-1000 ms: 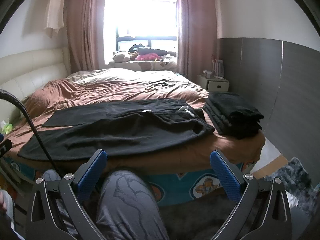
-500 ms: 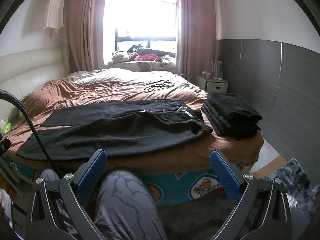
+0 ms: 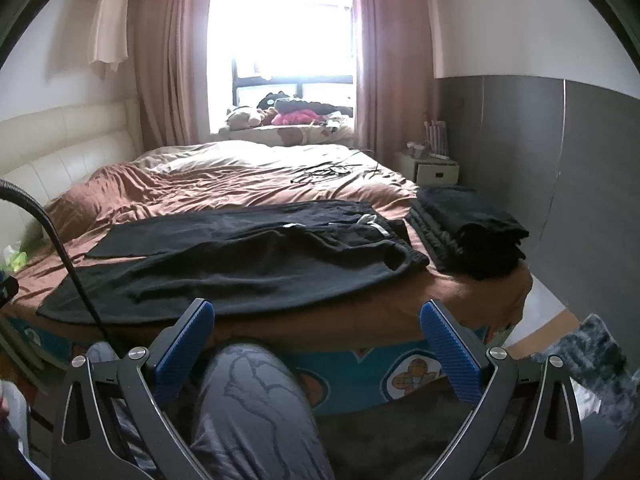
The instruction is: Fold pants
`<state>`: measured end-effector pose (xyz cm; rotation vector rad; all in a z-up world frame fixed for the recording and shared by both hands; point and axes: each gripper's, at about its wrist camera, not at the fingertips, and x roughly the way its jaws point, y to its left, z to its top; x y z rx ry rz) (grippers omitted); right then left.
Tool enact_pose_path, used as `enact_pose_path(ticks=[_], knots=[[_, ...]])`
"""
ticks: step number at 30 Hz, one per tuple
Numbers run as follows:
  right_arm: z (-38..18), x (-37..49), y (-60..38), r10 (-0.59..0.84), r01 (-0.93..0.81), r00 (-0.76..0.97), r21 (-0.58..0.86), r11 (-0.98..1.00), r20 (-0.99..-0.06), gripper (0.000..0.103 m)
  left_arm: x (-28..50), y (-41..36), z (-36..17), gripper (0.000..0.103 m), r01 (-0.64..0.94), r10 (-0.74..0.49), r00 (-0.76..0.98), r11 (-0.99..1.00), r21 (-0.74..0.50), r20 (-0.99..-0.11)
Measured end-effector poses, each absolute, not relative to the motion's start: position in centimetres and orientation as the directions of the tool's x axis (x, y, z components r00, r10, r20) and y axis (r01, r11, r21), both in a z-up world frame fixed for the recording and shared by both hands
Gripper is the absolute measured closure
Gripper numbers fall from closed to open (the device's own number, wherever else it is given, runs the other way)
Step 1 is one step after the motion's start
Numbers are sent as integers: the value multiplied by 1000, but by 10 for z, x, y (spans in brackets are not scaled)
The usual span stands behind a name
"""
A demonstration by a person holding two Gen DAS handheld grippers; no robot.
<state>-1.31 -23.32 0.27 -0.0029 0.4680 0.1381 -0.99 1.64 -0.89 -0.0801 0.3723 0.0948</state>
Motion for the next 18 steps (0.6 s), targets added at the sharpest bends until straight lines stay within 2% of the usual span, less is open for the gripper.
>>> enact_pose_path(ticks=[5,12,18], knots=[[3,-4,-235,114,-109,890,36,993,-442,0,-8,23,-13,0,-108,77,926,992,-63,-371],[-2,18,-239,156,-116,865,112,987,-478,0,1,44,-26,0,-155,109,910,984,-84,-401],[-2,32,-235,124,-115,863,49,992,-490,0,13,72,-43,0,-215,152,884,972,-94,-442]])
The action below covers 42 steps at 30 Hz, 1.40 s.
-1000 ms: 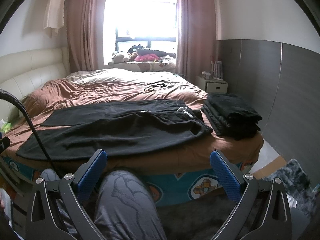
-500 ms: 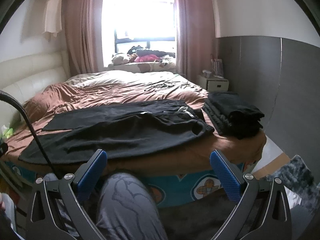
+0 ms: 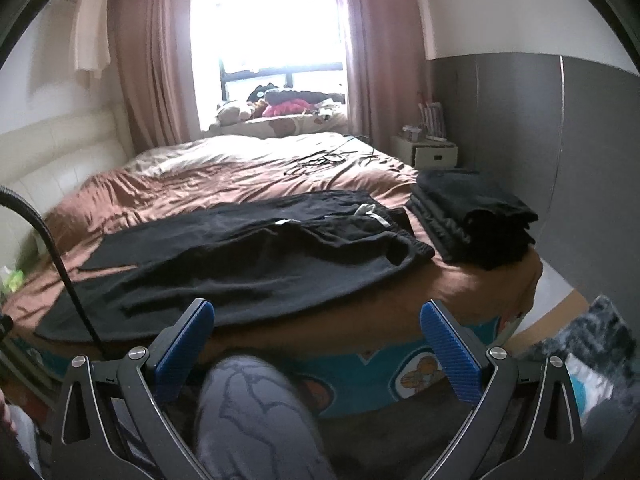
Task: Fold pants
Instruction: 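Move the left tool to the pant leg cuff while the right tool approaches the waistband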
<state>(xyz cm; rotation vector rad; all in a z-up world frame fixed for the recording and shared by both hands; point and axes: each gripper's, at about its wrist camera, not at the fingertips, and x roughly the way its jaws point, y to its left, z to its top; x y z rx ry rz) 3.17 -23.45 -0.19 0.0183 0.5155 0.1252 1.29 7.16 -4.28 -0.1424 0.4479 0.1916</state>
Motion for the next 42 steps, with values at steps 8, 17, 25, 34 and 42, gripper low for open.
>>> enact_pose_path(ticks=[8,17,25,34,42], knots=[[-15,60,-220,108,-95,833,53,994,-542,0,28,110,-64,0,-320,226,834,941,-107,-504],[-18,97,-214,97,-71,807,67,995,-582,0,46,148,-84,0,-393,256,784,910,-132,-566],[-24,126,-216,68,-39,799,61,997,-598,0,59,187,-101,0,-471,302,731,872,-132,-612],[-39,166,-217,62,-5,754,88,996,-654,0,58,232,-119,0,-556,340,686,816,-161,-643],[-46,199,-230,79,19,742,138,990,-666,0,58,273,-136,0,-651,393,622,740,-168,-677]])
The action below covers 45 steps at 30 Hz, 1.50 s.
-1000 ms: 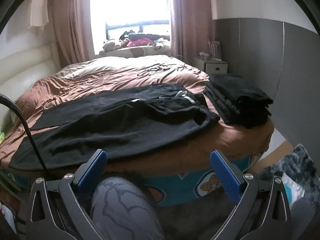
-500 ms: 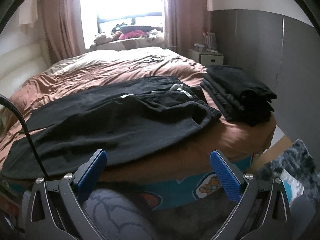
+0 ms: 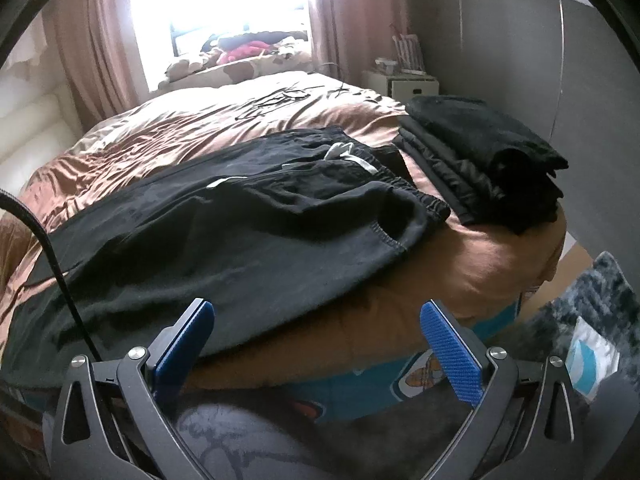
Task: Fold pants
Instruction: 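Move the left tool to the pant leg cuff while the right tool approaches the waistband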
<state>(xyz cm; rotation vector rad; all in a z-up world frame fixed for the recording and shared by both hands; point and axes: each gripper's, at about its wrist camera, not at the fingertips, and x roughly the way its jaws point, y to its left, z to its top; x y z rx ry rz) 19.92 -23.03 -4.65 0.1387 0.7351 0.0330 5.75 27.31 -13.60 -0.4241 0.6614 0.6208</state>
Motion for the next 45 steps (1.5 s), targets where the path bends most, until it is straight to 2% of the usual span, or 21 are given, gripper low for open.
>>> enact_pose_path(ticks=[9,21,23,26,29,33,37,39,41,43,45], knots=[[-66,235,-250,102,38,705,181,983,-702,0,60,301,-158,4,-700,376,584,682,-213,-719],[-88,256,-264,212,17,636,288,957,-742,0,46,342,-170,23,-688,304,665,606,-399,-682],[-91,256,-269,228,19,637,311,950,-736,0,49,346,-175,33,-658,259,698,600,-455,-667],[-95,259,-277,235,25,647,329,944,-725,0,54,348,-183,42,-623,204,730,589,-514,-652],[-99,262,-281,253,13,647,343,939,-719,9,63,349,-191,43,-621,170,726,576,-531,-666],[-105,267,-288,253,35,644,358,933,-722,10,67,351,-201,43,-651,170,696,560,-512,-698],[-109,267,-293,260,52,642,379,924,-721,10,61,351,-204,43,-638,152,713,546,-543,-685],[-112,268,-292,267,48,641,385,922,-719,10,63,352,-199,50,-634,169,719,558,-536,-674],[-115,271,-291,289,29,645,401,916,-707,12,62,357,-194,71,-665,221,700,548,-507,-679],[-119,275,-292,306,19,639,412,911,-706,21,62,363,-191,78,-675,246,697,542,-500,-674],[-123,278,-295,320,19,636,428,903,-702,26,63,369,-192,79,-686,257,689,531,-497,-678]])
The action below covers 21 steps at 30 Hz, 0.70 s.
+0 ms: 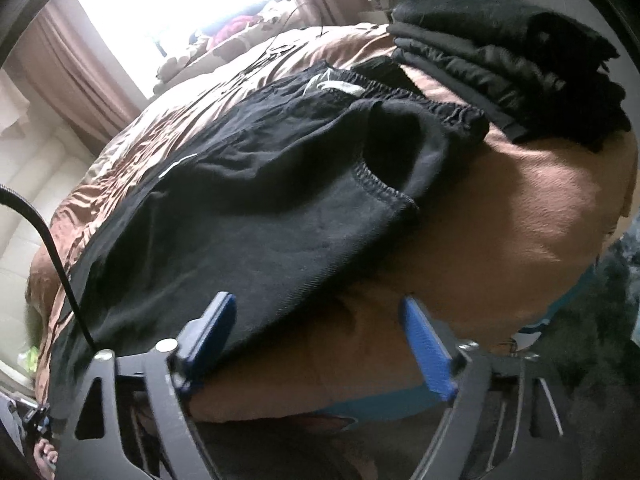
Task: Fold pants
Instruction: 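Move the left tool to the pant leg cuff while the right tool approaches the waistband, then close the left gripper on the leg cuff while the right gripper closes on the waistband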
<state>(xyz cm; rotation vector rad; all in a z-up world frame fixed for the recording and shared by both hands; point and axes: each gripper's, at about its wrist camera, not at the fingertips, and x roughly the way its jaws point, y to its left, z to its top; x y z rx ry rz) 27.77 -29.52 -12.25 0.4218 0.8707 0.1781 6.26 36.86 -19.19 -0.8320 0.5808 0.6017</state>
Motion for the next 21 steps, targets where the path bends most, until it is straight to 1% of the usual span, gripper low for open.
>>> enact_pose_path(ticks=[3,7,10,11,13,17,21], knots=[[-123,279,-302,332,20,644,449,893,-689,26,67,377,-202,79,-694,225,675,518,-500,-703],[-123,279,-314,331,49,645,470,881,-688,26,63,377,-205,80,-676,211,699,506,-535,-684],[-117,278,-329,337,66,657,497,865,-674,26,64,376,-198,93,-682,226,693,517,-518,-685],[-115,279,-332,339,72,658,504,861,-672,26,64,375,-196,96,-682,231,693,518,-516,-683],[-115,282,-341,345,77,663,519,851,-664,26,66,373,-188,99,-684,249,691,529,-502,-678],[-126,293,-350,344,77,670,523,849,-658,26,73,372,-175,100,-699,276,675,536,-473,-684],[-144,316,-358,397,77,665,588,805,-632,26,79,369,-161,100,-717,305,655,540,-441,-691]])
